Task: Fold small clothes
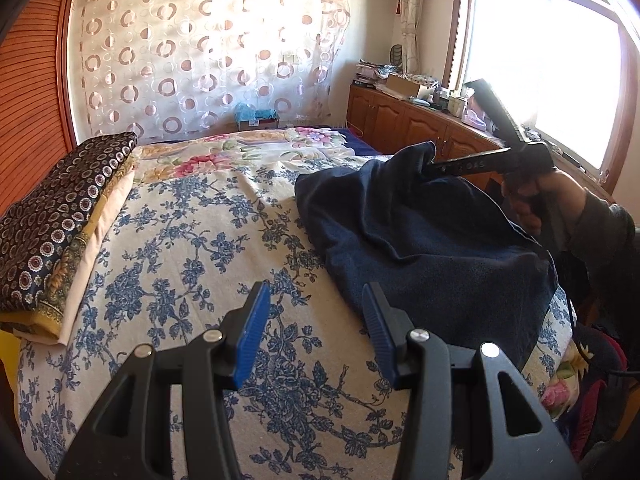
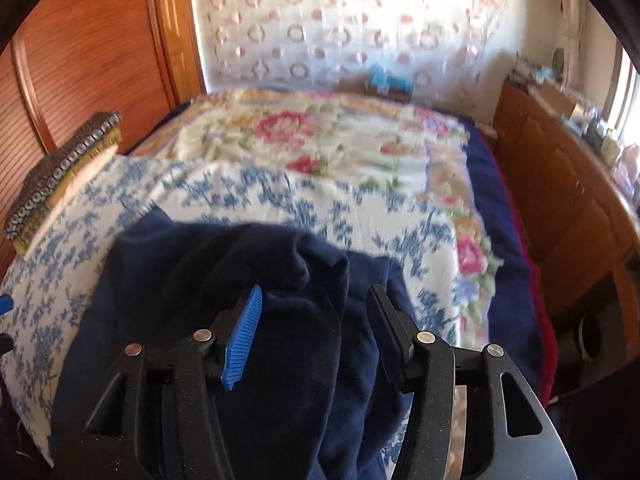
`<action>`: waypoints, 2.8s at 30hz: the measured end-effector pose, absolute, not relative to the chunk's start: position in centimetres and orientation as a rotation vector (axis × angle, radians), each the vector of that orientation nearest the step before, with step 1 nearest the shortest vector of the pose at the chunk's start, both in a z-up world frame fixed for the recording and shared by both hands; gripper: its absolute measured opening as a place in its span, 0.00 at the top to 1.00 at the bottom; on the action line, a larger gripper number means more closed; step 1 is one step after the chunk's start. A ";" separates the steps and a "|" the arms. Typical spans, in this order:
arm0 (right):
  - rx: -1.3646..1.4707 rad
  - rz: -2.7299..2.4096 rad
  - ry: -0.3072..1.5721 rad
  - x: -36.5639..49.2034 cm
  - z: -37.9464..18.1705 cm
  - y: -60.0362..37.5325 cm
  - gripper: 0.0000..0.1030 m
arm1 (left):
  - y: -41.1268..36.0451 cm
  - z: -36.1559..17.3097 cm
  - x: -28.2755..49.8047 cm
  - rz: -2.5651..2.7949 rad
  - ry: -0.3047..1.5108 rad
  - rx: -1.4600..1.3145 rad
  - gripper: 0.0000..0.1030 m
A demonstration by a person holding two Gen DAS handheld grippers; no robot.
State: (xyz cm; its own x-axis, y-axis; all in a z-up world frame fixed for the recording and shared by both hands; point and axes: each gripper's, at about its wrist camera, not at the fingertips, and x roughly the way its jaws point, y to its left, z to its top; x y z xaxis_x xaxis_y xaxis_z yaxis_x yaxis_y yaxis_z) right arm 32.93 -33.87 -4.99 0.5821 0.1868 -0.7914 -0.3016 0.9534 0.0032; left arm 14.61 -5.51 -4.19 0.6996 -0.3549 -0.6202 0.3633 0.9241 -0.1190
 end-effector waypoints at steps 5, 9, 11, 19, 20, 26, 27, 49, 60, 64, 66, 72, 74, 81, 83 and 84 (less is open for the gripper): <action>-0.101 0.382 0.910 32.6 -5.0 -34.0 0.93 | -5.8 -4.7 14.6 -0.403 0.700 0.021 0.54; -0.121 0.364 0.793 30.9 -2.3 -34.6 0.98 | -6.0 -4.7 14.5 -0.406 0.700 0.023 0.54; -0.122 0.239 0.740 30.6 -0.7 -36.1 1.00 | -6.1 -4.7 14.5 -0.406 0.699 0.023 0.54; -0.093 0.208 0.800 31.7 -2.1 -37.1 0.92 | -6.2 -4.7 14.3 -0.406 0.702 0.023 0.54; -0.099 0.230 0.801 31.5 -2.3 -36.5 0.78 | -6.2 -4.8 14.3 -0.404 0.704 0.021 0.54; -0.152 0.332 0.808 32.8 -3.7 -32.5 0.40 | -6.2 -4.7 14.4 -0.403 0.704 0.025 0.54; -0.161 0.327 0.811 33.3 -3.9 -32.2 0.40 | -6.2 -4.8 14.4 -0.403 0.705 0.026 0.54; -0.250 0.174 0.860 35.2 -4.2 -33.6 0.79 | -6.5 -5.3 14.4 -0.414 0.717 0.027 0.54; -0.207 0.257 0.798 25.0 -1.9 -35.2 0.42 | -7.6 -5.0 12.9 -0.446 0.712 0.032 0.54; -0.201 0.265 0.811 19.8 -2.9 -36.4 0.50 | -8.3 -5.4 12.3 -0.461 0.725 0.042 0.54; -0.183 0.257 0.817 17.2 -3.5 -37.5 0.55 | -8.7 -5.7 12.0 -0.472 0.739 0.045 0.54; -0.114 0.254 0.831 12.6 -4.9 -39.7 0.65 | -10.0 -6.3 10.8 -0.501 0.770 0.062 0.54; -0.093 0.251 0.842 11.8 -5.3 -40.2 0.66 | -10.3 -6.3 10.3 -0.502 0.773 0.071 0.54; -0.097 0.263 0.893 10.5 -6.8 -39.9 0.83 | -10.2 -5.9 9.4 -0.493 0.774 0.093 0.54; -0.108 0.273 0.869 9.9 -6.5 -39.7 0.96 | -10.0 -5.8 9.3 -0.490 0.773 0.092 0.54; -0.106 0.278 0.849 9.6 -6.1 -39.7 0.98 | -9.9 -5.7 9.3 -0.489 0.773 0.089 0.54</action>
State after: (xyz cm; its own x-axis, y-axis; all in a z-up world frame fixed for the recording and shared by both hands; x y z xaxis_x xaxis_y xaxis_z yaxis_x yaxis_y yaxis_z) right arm 9.60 -39.69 -6.11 0.6273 0.1997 -0.7527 -0.2838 0.9587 0.0179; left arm 9.31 -9.93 -5.74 0.6103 -0.3907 -0.6891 0.4547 0.8851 -0.0992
